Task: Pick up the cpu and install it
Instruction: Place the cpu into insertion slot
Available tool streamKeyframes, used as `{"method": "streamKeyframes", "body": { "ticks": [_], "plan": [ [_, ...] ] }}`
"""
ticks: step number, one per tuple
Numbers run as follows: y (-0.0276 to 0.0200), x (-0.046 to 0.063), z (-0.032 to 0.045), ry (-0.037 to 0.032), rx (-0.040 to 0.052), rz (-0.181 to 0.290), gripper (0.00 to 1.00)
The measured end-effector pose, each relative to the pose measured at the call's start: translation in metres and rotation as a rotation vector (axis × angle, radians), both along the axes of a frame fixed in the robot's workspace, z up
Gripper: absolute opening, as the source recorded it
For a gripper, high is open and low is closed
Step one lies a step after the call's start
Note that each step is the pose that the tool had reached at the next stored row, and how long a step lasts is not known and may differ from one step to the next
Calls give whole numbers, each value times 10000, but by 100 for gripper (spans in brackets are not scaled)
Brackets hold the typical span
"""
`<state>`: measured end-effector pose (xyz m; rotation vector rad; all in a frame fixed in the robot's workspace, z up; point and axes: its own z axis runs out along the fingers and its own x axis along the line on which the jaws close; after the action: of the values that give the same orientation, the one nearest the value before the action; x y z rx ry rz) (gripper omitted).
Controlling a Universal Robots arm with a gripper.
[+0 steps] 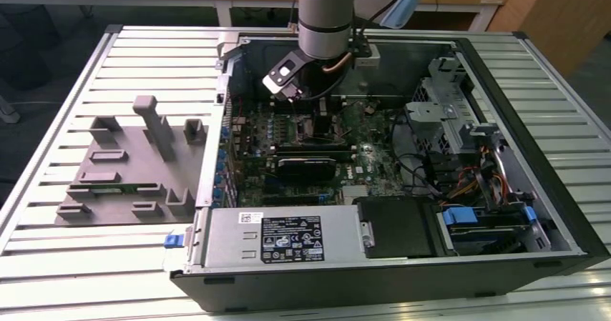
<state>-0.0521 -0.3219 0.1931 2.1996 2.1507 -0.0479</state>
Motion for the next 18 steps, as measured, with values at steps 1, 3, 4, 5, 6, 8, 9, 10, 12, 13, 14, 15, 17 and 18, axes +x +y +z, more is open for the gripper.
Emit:
{"method": "streamKeyframes", "body": {
  "ticks": [1,3,4,5,6,8,9,10,12,13,14,15,17,18],
  "plan": [
    [0,0,-4,0,14,-1,55],
    [0,0,-7,1,29,-1,55],
    [0,1,-8,2,32,0,55],
    [0,4,-9,3,34,1,55],
    [-1,6,-10,3,38,0,55],
    [0,10,-13,1,51,-1,55],
    [0,13,-14,0,56,0,55],
    [0,17,-14,1,59,0,55],
    [0,20,-15,0,62,-1,55],
    [0,22,-15,0,62,-2,55],
    [0,23,-16,0,62,-1,55],
    [0,23,-16,0,63,-1,55],
    [0,23,-17,-1,63,0,55],
    [0,23,-17,-1,63,0,55]
  ]
}}
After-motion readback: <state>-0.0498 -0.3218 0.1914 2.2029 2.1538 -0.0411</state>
